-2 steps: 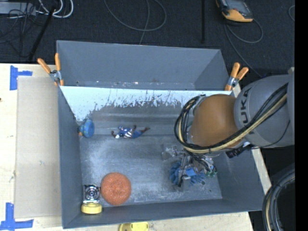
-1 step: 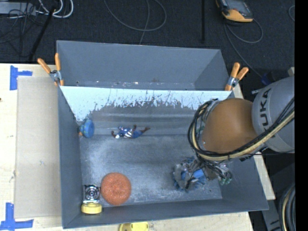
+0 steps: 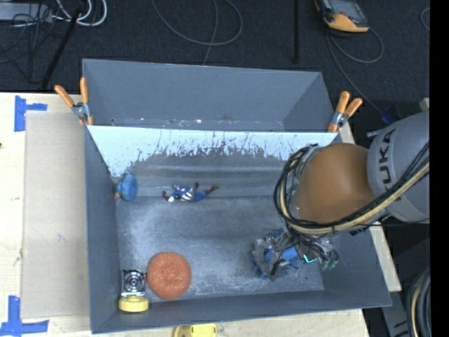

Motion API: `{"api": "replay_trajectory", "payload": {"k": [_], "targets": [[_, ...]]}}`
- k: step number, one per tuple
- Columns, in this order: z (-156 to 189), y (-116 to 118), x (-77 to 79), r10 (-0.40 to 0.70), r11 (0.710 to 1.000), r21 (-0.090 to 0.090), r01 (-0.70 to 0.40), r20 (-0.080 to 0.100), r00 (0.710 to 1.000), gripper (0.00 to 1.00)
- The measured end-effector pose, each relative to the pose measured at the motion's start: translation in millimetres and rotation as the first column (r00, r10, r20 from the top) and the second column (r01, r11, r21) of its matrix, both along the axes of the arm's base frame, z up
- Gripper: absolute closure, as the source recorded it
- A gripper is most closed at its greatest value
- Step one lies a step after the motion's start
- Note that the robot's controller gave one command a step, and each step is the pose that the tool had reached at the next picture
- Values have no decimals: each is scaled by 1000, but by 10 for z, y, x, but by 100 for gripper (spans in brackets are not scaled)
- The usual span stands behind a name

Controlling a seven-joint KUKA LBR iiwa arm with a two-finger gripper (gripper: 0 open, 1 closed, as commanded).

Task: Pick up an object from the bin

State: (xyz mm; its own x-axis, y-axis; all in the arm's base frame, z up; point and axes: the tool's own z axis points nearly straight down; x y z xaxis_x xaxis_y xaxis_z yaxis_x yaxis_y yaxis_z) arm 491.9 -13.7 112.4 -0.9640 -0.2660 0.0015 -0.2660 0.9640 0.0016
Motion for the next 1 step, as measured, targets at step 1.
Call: {"api": "replay_trajectory", "payload": {"k": [1], "targets": [[0, -4, 0, -1, 1000, 0, 1, 0, 1000, 0]]}}
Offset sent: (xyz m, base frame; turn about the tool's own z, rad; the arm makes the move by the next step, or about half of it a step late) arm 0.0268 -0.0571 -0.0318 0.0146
